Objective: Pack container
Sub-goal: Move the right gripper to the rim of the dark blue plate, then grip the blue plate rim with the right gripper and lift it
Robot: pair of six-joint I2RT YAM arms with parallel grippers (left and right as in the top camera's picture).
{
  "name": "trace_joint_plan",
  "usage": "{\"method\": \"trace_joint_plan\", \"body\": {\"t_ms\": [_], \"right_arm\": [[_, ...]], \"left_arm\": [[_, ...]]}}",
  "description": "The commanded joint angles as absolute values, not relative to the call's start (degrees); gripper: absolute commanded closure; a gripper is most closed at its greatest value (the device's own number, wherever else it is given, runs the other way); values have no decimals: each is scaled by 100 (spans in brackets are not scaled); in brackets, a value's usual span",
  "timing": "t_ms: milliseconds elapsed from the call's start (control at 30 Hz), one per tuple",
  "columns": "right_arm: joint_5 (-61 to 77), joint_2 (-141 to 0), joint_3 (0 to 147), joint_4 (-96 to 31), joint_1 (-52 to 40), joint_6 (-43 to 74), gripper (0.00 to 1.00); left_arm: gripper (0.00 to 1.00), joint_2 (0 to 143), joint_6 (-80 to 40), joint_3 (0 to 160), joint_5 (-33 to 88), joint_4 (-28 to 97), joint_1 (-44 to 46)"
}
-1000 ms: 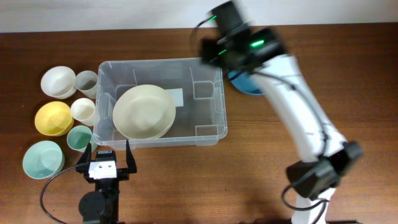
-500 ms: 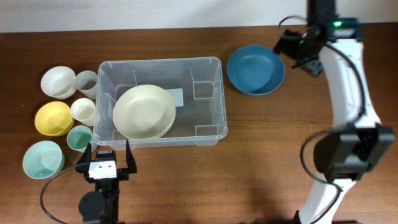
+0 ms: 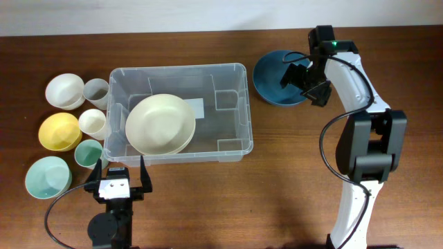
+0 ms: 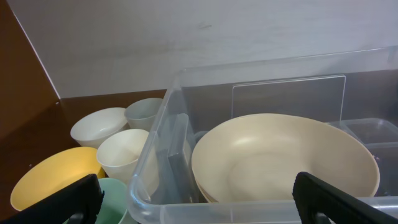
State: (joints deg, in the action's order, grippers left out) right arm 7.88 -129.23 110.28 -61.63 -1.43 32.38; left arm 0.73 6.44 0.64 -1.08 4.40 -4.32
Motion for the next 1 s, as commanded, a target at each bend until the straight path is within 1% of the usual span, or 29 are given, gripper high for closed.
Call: {"method": "trace_joint_plan", "body": {"t_ms": [0,100,133,567,633,800,833,967], "right_arm": [[838,-13122,11015,-6139,-145,3376,0],[843,-13203,11015,-6106,-145,3376,10],[843,-13216,11015,-6097,-145,3376,12],[843,-13487,11013,-6014,-145,3376,12],[840,-13531,11015,-6014,-145,3374,20],[840,-13544,11015,-5931,-137,3376,44],[840,-13544,11015,-5920,-130,3376,52],[838,-13544,11015,-5916,-56,3468,92]], "left_arm": [[0,40,735,49,-126,473,-467],[0,40,735,49,-126,473,-467],[0,40,735,49,-126,473,-467],[0,40,735,49,-126,471,-467],[0,40,735,49,-126,473,-467],[0,40,735,49,-126,471,-467],[0,40,735,49,-126,473,-467],[0,40,735,49,-126,471,-467]]}}
